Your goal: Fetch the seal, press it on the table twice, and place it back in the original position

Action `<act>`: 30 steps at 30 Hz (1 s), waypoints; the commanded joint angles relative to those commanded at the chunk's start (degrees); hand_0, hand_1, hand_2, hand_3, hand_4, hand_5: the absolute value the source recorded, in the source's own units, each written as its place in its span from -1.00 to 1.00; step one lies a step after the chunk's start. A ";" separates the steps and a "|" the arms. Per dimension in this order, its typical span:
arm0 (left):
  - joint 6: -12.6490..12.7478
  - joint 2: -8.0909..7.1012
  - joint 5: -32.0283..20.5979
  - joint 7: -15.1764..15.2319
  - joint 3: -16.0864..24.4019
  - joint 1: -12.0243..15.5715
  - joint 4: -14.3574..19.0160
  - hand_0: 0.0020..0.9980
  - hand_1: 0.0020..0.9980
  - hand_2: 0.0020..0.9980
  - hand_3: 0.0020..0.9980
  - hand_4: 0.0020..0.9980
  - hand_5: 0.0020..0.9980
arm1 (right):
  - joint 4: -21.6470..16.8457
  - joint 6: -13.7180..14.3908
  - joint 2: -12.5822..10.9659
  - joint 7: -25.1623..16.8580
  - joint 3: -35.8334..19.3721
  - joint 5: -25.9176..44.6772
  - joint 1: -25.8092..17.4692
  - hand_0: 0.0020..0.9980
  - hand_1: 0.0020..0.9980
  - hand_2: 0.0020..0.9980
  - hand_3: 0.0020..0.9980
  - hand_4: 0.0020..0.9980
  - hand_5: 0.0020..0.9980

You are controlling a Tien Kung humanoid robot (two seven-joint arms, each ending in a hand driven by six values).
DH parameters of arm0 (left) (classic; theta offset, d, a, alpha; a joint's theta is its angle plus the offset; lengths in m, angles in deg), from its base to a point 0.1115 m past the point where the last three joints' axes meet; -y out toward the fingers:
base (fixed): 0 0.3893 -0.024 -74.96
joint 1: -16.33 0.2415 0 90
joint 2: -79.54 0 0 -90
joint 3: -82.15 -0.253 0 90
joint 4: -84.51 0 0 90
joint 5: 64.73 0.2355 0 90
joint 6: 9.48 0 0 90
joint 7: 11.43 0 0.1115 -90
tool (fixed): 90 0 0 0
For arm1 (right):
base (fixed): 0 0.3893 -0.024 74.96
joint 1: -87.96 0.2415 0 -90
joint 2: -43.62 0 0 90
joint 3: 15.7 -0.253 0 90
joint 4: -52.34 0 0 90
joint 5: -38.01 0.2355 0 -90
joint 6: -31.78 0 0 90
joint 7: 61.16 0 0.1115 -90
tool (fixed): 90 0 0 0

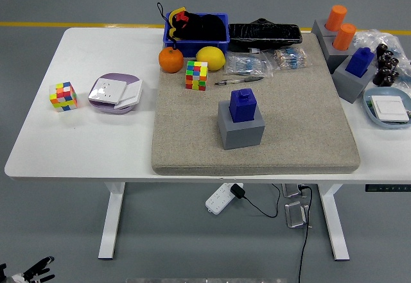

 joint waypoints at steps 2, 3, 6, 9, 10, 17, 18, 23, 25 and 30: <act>0.01 -0.02 0.21 -0.13 0.09 0.07 0.00 0.62 0.58 0.53 0.60 0.37 -0.12 | -0.02 0.01 0.00 0.01 0.04 -0.01 0.01 0.74 0.66 0.61 0.57 0.98 -0.01; 0.03 -0.04 0.29 -0.16 0.13 0.12 0.00 0.62 0.58 0.53 0.60 0.37 -0.12 | -0.06 0.01 -0.01 0.00 0.07 -0.01 0.01 0.74 0.66 0.61 0.57 0.98 -0.01; 0.07 -0.11 0.51 -0.21 0.31 0.28 0.00 0.62 0.58 0.53 0.60 0.37 -0.12 | -0.08 -0.03 -0.01 0.07 0.11 -0.07 -0.05 0.74 0.66 0.60 0.58 0.97 -0.02; 0.11 -0.10 0.73 -0.23 0.67 0.27 0.00 0.62 0.58 0.53 0.60 0.37 -0.12 | -0.08 -0.10 -0.08 0.12 0.28 -0.10 0.06 0.74 0.66 0.60 0.58 0.97 -0.02; 0.08 -0.10 0.60 -0.20 0.53 0.24 0.00 0.62 0.58 0.53 0.60 0.37 -0.12 | -0.09 -0.10 -0.08 0.14 0.26 -0.11 0.07 0.74 0.66 0.60 0.58 0.97 -0.02; 0.13 0.10 1.03 -0.18 1.27 0.22 0.00 0.62 0.58 0.53 0.60 0.37 -0.12 | -0.13 0.05 -0.17 0.11 0.12 0.00 0.02 0.74 0.65 0.59 0.57 0.96 -0.03; 0.13 0.12 1.11 -0.19 1.36 0.23 0.00 0.62 0.58 0.53 0.60 0.37 -0.12 | -0.12 0.05 -0.18 0.12 0.13 0.01 0.02 0.74 0.65 0.59 0.57 0.96 -0.03; 0.20 0.16 1.28 -0.15 1.74 0.24 0.00 0.62 0.58 0.53 0.60 0.37 -0.12 | -0.10 0.06 -0.15 0.16 0.17 0.06 -0.04 0.74 0.65 0.58 0.57 0.96 -0.04; 0.22 0.18 1.35 -0.16 1.87 0.24 0.00 0.62 0.58 0.53 0.60 0.37 -0.12 | -0.08 0.11 -0.08 0.13 0.18 0.11 0.01 0.74 0.65 0.58 0.57 0.96 -0.04; 0.23 0.21 1.43 -0.18 2.07 0.27 0.00 0.63 0.58 0.53 0.60 0.37 -0.12 | -0.11 0.07 -0.04 0.18 0.15 0.08 0.15 0.74 0.65 0.58 0.57 0.95 -0.05</act>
